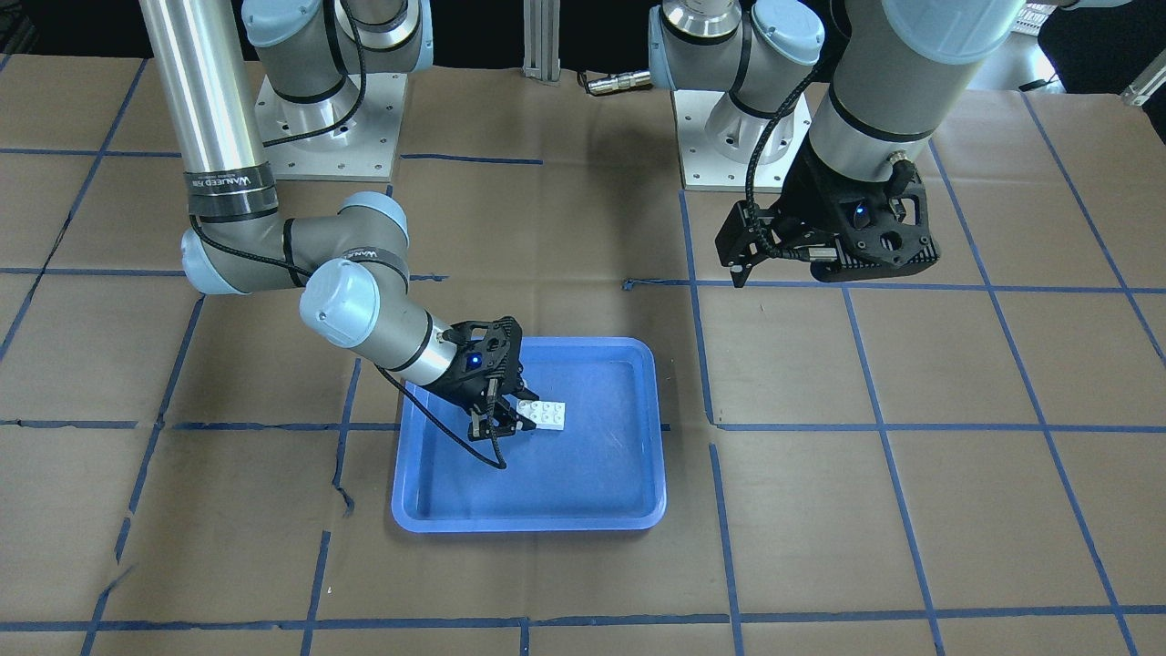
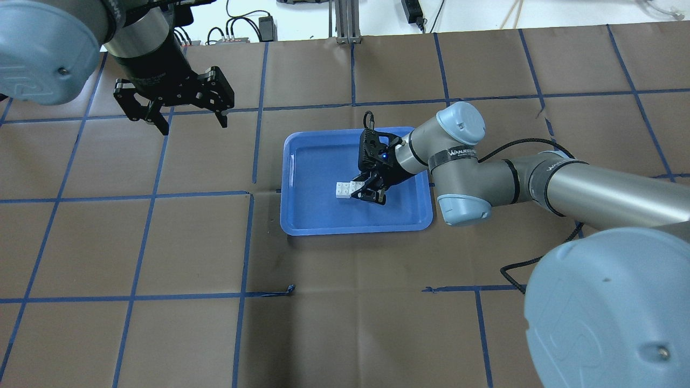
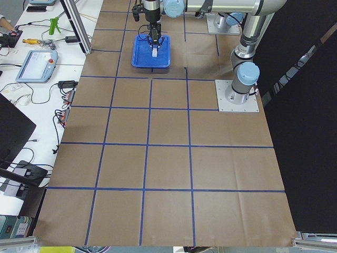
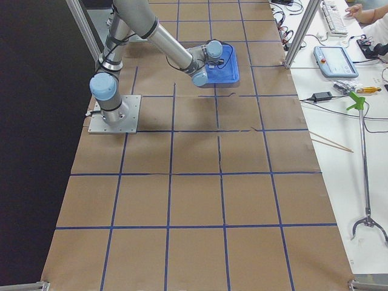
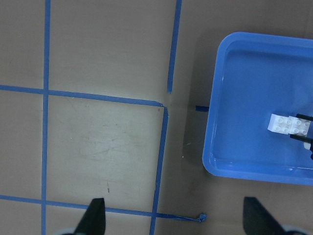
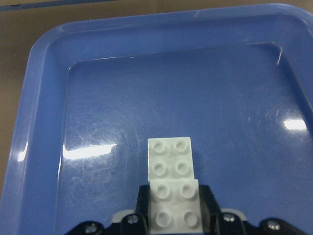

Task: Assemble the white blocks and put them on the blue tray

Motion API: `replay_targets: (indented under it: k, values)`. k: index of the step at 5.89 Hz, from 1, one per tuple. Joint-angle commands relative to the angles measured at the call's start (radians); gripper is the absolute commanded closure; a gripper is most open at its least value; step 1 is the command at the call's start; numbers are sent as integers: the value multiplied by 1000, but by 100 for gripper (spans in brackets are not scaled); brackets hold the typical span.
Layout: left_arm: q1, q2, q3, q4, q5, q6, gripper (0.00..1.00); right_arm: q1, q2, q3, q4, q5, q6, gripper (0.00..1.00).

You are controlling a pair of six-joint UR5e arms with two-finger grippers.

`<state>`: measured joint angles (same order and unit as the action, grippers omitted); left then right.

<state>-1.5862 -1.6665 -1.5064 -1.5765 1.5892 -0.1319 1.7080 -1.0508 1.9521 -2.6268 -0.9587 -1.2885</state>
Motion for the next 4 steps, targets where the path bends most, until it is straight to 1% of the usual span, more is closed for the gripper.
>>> replay_targets:
  k: [1,4]
  values:
    - [0,-1,2,1,0,0,1,1,0,1,1,0,0,60]
    - [11,-1,2,0,-3,2,1,1,0,1,1,0,0,60]
